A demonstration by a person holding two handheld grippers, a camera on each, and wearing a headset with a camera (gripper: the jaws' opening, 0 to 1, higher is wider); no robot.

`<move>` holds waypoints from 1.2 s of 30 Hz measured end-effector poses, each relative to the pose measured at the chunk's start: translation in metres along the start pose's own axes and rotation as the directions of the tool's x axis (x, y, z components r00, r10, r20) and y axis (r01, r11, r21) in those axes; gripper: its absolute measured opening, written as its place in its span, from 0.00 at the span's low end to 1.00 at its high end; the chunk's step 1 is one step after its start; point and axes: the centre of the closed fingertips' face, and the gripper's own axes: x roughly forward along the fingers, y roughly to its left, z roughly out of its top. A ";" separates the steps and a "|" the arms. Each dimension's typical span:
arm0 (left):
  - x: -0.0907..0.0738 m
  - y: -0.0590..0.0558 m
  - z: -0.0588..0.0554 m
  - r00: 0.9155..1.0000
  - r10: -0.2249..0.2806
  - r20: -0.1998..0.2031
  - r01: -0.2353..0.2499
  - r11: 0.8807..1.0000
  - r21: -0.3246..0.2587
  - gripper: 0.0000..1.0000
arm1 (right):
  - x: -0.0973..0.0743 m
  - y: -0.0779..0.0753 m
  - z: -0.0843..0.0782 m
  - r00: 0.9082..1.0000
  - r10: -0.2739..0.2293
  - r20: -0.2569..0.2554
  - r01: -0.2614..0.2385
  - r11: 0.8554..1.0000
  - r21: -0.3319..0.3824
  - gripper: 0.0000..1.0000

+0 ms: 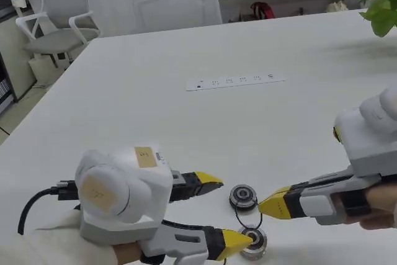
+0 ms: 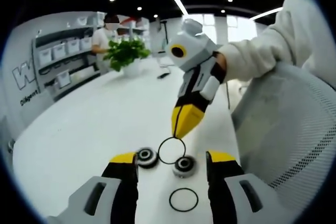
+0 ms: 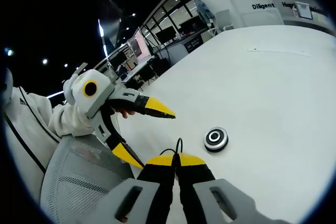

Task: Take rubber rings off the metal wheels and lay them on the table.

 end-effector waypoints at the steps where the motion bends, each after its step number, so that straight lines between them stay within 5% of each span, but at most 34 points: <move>1: -0.002 0.001 0.001 1.000 0.004 0.001 -0.004 1.000 -0.002 0.55 | 0.000 0.000 0.001 1.000 0.000 0.005 0.000 1.000 0.000 0.00; 15: -0.029 0.011 -0.011 0.998 0.047 -0.048 -0.046 0.999 0.020 0.65 | -0.003 0.007 0.014 0.999 0.007 0.054 -0.007 1.000 -0.003 0.00; 21: -0.050 0.018 -0.017 0.996 0.083 -0.015 -0.084 0.996 -0.044 0.65 | -0.001 0.012 0.016 0.998 0.020 0.059 -0.020 1.000 -0.006 0.00; 31: -0.067 0.022 -0.036 0.991 0.133 -0.030 -0.136 0.984 -0.113 0.70 | 0.006 0.031 0.023 0.995 0.061 0.074 -0.059 0.998 -0.023 0.00; 36: -0.067 0.017 -0.045 0.992 0.116 -0.041 -0.120 0.984 -0.129 0.73 | 0.013 0.040 0.018 0.995 0.084 0.050 -0.082 0.996 -0.036 0.00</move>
